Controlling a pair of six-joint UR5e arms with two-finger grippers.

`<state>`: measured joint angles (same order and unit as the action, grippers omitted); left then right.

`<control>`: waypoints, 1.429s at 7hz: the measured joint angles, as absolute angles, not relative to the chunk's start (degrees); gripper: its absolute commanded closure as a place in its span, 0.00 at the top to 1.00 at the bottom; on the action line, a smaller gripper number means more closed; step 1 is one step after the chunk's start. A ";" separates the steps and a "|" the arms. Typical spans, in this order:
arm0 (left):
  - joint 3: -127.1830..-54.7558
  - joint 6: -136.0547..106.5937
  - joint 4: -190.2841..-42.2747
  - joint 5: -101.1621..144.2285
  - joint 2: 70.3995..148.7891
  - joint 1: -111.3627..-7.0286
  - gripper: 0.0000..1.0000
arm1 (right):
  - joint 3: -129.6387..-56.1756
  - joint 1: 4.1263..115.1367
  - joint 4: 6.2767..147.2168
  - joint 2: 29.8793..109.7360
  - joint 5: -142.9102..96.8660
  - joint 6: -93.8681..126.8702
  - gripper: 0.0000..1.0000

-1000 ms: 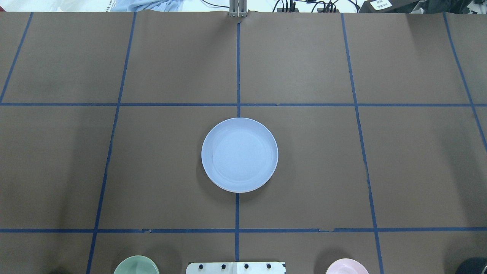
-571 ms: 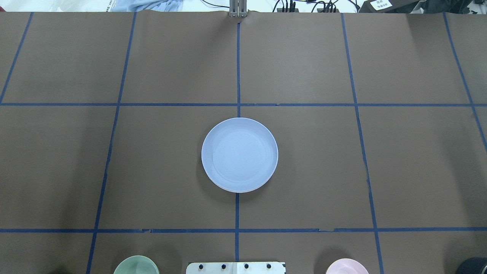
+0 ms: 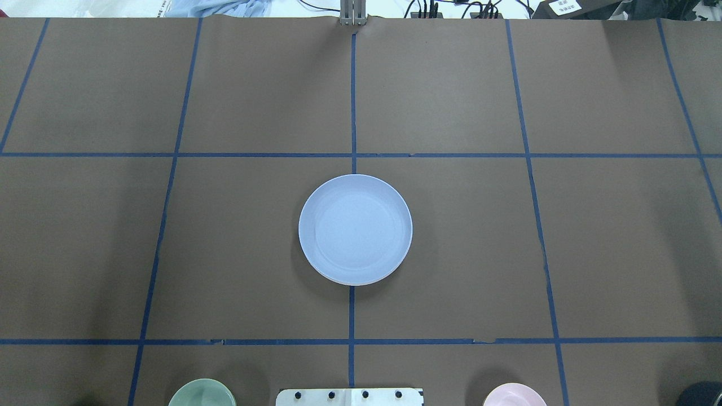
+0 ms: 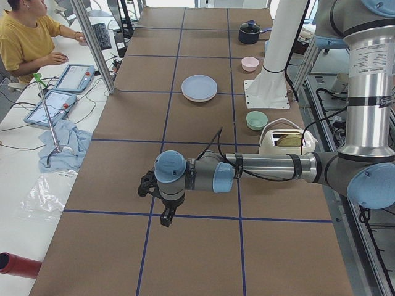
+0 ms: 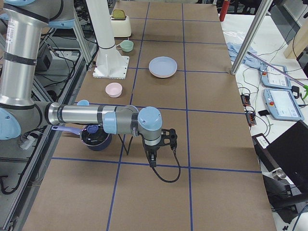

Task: Stack three plates with pink and blue

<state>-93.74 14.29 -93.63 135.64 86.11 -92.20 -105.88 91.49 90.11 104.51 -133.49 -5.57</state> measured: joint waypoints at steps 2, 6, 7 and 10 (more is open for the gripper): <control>-93.35 7.55 -93.46 135.68 86.07 -92.20 1.00 | -105.69 91.49 90.09 104.50 -133.51 -5.54 1.00; -92.40 5.68 -93.97 135.09 86.04 -92.12 1.00 | -105.22 91.50 90.09 104.50 -133.51 -5.54 1.00; -92.28 5.63 -94.02 135.03 86.04 -92.11 1.00 | -105.16 91.50 90.09 104.50 -133.51 -5.54 1.00; -92.33 5.56 -94.04 135.00 86.04 -92.11 1.00 | -105.10 91.49 90.09 104.50 -133.50 -5.54 1.00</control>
